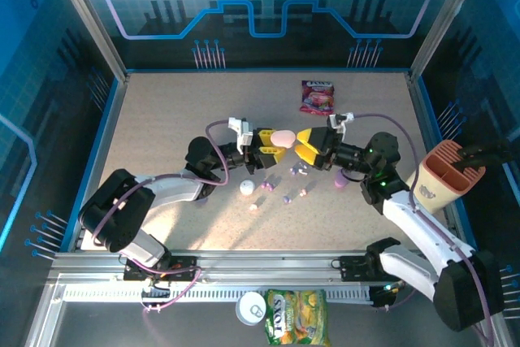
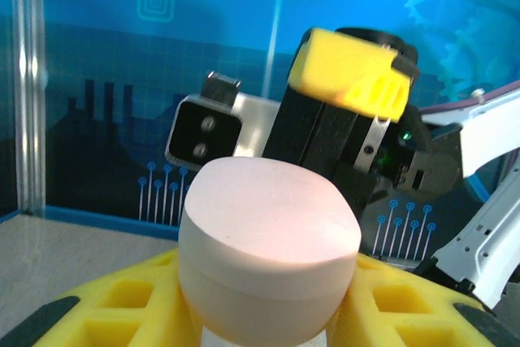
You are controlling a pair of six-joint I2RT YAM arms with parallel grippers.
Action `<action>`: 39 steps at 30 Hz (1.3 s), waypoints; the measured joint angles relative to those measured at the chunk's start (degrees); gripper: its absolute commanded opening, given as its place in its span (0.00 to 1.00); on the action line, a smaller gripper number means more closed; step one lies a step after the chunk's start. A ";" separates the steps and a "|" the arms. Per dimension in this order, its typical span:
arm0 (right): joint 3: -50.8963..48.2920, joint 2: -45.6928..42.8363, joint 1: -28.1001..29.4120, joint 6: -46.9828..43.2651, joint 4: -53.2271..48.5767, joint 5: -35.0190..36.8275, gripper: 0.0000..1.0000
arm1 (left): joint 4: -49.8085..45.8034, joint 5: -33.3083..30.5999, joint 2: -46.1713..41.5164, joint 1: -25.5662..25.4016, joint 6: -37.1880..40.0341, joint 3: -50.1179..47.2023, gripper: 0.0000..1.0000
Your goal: Insert the wireless bluetooth earbuds into the charging case
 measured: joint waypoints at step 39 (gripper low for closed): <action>28.52 7.15 18.67 -78.86 -59.89 38.23 0.93 | -21.46 -2.08 -10.56 1.03 10.29 -4.55 0.39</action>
